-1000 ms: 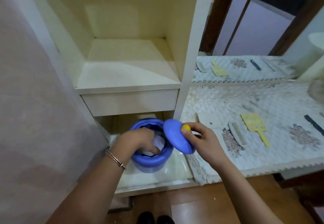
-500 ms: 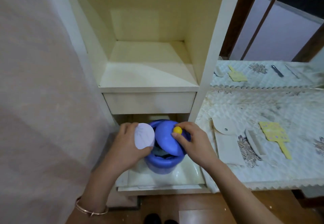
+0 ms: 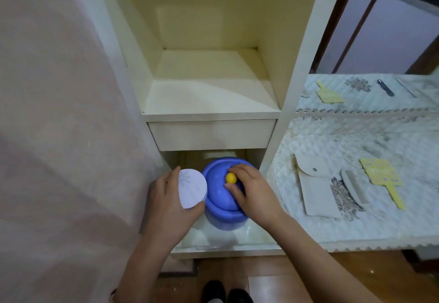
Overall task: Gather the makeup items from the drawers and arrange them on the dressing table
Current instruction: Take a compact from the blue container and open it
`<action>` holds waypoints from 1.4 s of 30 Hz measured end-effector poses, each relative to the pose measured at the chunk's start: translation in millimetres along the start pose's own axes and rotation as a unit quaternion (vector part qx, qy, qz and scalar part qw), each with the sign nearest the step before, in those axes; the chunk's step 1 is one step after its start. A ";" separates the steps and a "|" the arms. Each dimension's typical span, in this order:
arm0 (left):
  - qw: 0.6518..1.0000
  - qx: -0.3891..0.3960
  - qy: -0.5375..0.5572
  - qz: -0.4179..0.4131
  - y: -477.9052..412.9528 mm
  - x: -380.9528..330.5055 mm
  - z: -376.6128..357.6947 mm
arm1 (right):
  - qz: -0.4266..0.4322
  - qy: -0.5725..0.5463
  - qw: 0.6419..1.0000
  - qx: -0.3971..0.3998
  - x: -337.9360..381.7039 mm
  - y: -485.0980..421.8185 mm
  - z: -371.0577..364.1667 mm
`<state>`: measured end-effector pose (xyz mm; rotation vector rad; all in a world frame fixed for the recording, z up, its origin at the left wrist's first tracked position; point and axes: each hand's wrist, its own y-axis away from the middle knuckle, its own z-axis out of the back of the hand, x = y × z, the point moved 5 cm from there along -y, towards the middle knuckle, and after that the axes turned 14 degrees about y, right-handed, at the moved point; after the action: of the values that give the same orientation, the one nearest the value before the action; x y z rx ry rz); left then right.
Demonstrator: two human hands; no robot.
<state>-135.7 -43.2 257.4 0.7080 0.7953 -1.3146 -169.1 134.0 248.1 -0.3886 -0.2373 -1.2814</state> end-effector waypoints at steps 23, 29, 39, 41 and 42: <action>0.921 0.348 0.005 -0.177 31.6 -118.2 -303.9 | -0.365 -0.057 0.929 -0.001 -295.3 185.1 79.4; 0.927 0.361 0.043 -0.093 41.5 -162.4 -391.8 | -0.317 -0.130 0.939 0.024 -360.2 173.5 107.5; 0.939 0.331 0.087 -0.035 22.6 -200.9 -427.0 | -0.287 -0.274 0.898 0.189 -390.9 128.9 124.6; 0.939 0.325 0.109 -0.025 16.2 -201.5 -426.7 | -0.292 -0.273 0.896 0.192 -394.5 122.8 125.2; 0.938 0.326 0.118 -0.024 13.5 -201.2 -426.9 | -0.298 -0.275 0.895 0.185 -395.5 121.0 125.7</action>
<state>-181.2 421.4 187.3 1.4004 0.5558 -1.5703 -155.8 562.5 192.9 -0.3519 -1.1395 -1.6585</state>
